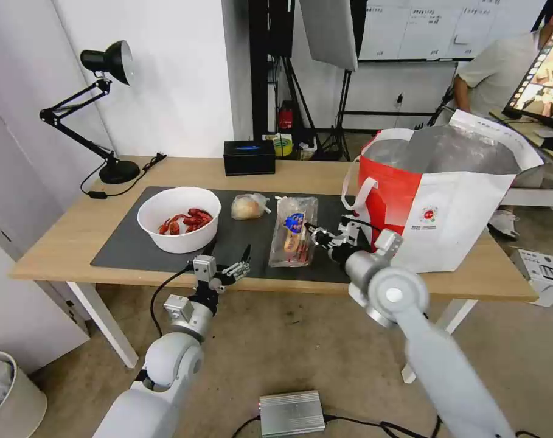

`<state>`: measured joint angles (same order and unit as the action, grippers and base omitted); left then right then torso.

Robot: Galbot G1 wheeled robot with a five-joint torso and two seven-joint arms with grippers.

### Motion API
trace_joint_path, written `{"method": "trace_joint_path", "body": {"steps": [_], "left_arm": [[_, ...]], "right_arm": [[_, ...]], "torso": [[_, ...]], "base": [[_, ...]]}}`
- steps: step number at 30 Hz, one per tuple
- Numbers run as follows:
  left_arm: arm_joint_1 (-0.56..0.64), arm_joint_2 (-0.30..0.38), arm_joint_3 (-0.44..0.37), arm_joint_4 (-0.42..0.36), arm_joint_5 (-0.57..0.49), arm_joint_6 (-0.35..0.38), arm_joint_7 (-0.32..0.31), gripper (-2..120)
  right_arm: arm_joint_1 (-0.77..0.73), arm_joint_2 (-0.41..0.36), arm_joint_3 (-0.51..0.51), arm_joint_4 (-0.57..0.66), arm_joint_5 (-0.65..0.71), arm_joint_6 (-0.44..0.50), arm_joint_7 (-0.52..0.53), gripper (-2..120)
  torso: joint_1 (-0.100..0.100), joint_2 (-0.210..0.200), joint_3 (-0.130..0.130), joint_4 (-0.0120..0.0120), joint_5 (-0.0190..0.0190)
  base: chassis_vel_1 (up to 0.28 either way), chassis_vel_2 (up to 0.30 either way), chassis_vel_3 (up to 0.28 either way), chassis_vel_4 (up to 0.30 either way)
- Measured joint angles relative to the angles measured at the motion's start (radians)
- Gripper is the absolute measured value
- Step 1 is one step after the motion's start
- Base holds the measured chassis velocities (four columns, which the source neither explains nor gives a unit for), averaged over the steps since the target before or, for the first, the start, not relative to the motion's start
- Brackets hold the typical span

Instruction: Pick up the trash from the table and place it into the takeout bag.

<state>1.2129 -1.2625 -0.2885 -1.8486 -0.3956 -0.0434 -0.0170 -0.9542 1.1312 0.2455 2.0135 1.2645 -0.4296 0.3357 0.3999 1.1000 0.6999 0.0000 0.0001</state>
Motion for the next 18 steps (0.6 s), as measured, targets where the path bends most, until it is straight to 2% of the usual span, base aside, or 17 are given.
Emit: {"method": "trace_joint_path", "body": {"steps": [6,9,10,13,18], "left_arm": [[0.000,-0.007,0.002,-0.003,0.001,0.000,-0.002,100],[0.004,-0.008,0.014,-0.006,0.003,0.001,-0.003,100],[0.004,-0.008,0.014,-0.006,0.003,0.001,-0.003,100],[0.011,-0.007,0.035,-0.007,0.014,0.001,-0.004,100],[0.009,-0.008,0.051,-0.006,0.023,0.001,-0.003,100]], "right_arm": [[-0.063,-0.069,0.081,0.093,0.007,0.034,-0.084,0],[-0.106,-0.117,0.166,0.153,0.045,0.050,-0.123,0],[-0.106,-0.117,0.166,0.153,0.045,0.050,-0.123,0],[-0.174,-0.174,0.295,0.213,0.097,0.072,-0.170,0],[-0.225,-0.212,0.374,0.252,0.128,0.096,-0.194,0]], "torso": [[0.000,0.000,0.000,0.0000,0.0000],[0.000,0.000,0.000,-0.0002,0.0002],[0.000,0.000,0.000,-0.0002,0.0002],[0.000,0.000,0.000,-0.0001,0.0002],[0.000,0.000,0.000,-0.0005,0.0000]], "base": [[0.000,0.000,0.000,0.000],[0.000,0.000,0.000,0.000],[0.000,0.000,0.000,0.000],[0.000,0.000,0.000,0.000],[0.000,0.000,0.000,0.000]]}}
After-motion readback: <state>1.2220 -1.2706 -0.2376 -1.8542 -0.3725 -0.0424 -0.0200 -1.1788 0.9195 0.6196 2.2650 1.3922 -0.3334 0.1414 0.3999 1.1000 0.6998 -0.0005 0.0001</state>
